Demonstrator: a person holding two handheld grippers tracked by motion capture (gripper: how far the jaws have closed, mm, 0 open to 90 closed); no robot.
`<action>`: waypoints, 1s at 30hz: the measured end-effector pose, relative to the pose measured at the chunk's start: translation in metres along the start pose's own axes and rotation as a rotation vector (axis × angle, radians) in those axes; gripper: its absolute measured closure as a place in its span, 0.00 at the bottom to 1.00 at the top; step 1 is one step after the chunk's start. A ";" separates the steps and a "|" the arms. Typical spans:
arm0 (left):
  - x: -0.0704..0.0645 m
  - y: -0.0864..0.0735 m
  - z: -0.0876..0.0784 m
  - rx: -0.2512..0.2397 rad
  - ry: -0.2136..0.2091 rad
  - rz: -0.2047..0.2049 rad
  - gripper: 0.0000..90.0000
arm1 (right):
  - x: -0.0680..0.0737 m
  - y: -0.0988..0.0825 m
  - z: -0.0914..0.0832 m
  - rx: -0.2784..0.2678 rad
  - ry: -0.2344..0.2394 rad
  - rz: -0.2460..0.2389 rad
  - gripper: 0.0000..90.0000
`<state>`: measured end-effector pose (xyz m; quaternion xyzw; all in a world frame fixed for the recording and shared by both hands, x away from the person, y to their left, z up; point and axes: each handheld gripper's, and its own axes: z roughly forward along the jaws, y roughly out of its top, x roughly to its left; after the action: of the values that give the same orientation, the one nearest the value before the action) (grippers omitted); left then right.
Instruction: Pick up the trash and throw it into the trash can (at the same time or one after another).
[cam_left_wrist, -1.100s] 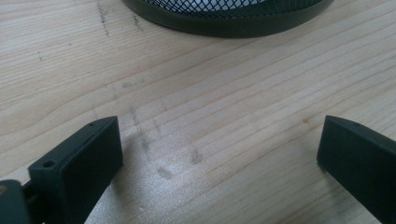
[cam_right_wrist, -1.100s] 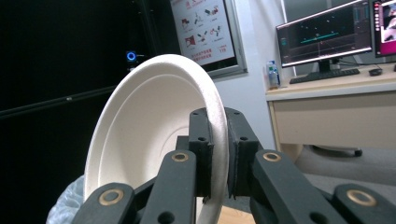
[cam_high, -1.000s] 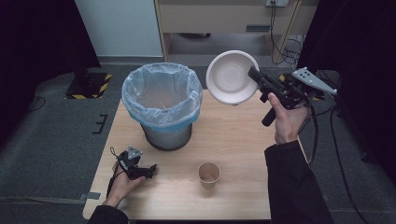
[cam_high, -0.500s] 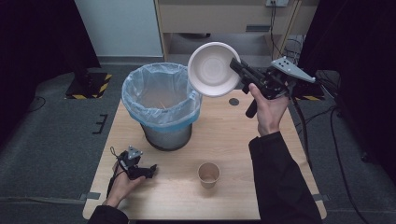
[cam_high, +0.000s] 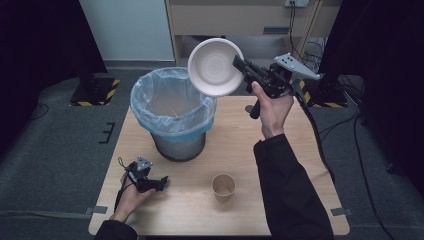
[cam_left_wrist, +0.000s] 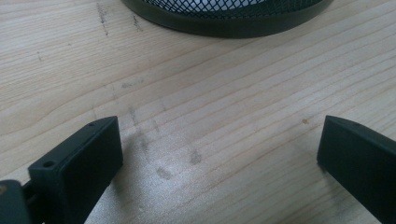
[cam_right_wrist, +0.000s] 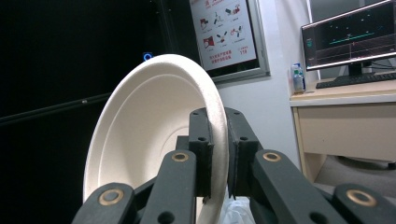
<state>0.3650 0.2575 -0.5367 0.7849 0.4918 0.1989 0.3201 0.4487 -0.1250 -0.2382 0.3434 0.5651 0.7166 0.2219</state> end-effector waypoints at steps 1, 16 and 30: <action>0.000 0.000 0.000 0.000 0.000 0.000 0.00 | 0.001 -0.001 0.003 0.000 0.002 0.002 0.92; 0.000 0.000 0.000 0.000 0.000 0.000 0.00 | 0.017 -0.016 0.040 0.009 0.031 0.030 0.92; 0.000 0.000 0.000 0.000 0.000 0.000 0.00 | 0.021 -0.047 0.071 0.037 0.010 0.048 0.92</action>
<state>0.3650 0.2575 -0.5367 0.7847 0.4919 0.1990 0.3203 0.4835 -0.0511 -0.2697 0.3576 0.5709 0.7128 0.1953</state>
